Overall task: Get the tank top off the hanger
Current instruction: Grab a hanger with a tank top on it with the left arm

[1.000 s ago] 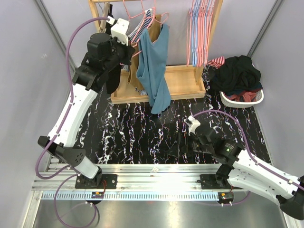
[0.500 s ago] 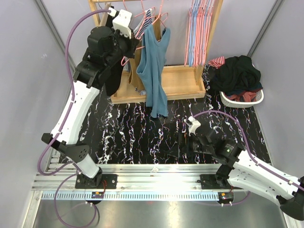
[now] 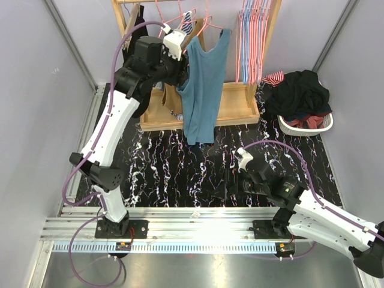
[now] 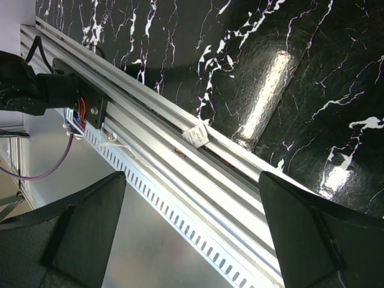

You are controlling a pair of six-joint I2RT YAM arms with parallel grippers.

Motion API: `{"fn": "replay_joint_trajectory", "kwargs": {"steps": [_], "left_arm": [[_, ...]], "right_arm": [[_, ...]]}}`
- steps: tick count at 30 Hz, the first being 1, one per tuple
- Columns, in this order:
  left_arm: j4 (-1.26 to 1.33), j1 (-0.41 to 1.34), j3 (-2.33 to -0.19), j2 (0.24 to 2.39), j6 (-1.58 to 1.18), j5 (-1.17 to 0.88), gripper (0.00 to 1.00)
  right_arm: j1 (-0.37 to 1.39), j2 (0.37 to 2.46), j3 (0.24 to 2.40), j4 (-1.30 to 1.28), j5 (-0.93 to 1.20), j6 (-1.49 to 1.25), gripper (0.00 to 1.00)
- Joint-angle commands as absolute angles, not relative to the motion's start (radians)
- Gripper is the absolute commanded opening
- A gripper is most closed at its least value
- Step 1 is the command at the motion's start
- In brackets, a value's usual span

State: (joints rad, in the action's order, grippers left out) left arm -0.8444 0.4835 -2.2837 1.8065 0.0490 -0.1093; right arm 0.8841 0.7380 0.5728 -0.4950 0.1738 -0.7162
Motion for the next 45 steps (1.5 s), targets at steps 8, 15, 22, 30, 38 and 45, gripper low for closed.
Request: {"fn": "replay_joint_trajectory", "kwargs": {"steps": [8, 15, 22, 30, 38, 45], "left_arm": [[-0.896, 0.482, -2.396, 1.876, 0.057, -0.152, 0.0], [-0.847, 0.482, -2.395, 1.85, 0.058, -0.138, 0.0], [-0.668, 0.491, -2.258, 1.721, 0.051, -0.095, 0.0], [-0.292, 0.499, -1.93, 1.514, 0.026, -0.015, 0.0], [-0.285, 0.508, -2.0, 1.57, 0.054, 0.006, 0.0], [-0.181, 0.508, -1.89, 1.507, 0.043, 0.006, 0.0]], "right_arm": [[0.894, 0.71, 0.563, -0.491, 0.147, -0.723, 1.0], [0.893, 0.713, 0.56, -0.483, 0.144, -0.721, 1.0], [0.894, 0.716, 0.545, -0.468, 0.146, -0.726, 1.0], [0.893, 0.716, 0.546, -0.477, 0.143, -0.722, 1.0], [0.894, 0.736, 0.566, -0.482, 0.147, -0.712, 1.0], [0.893, 0.716, 0.545, -0.471, 0.147, -0.724, 1.0]]}}
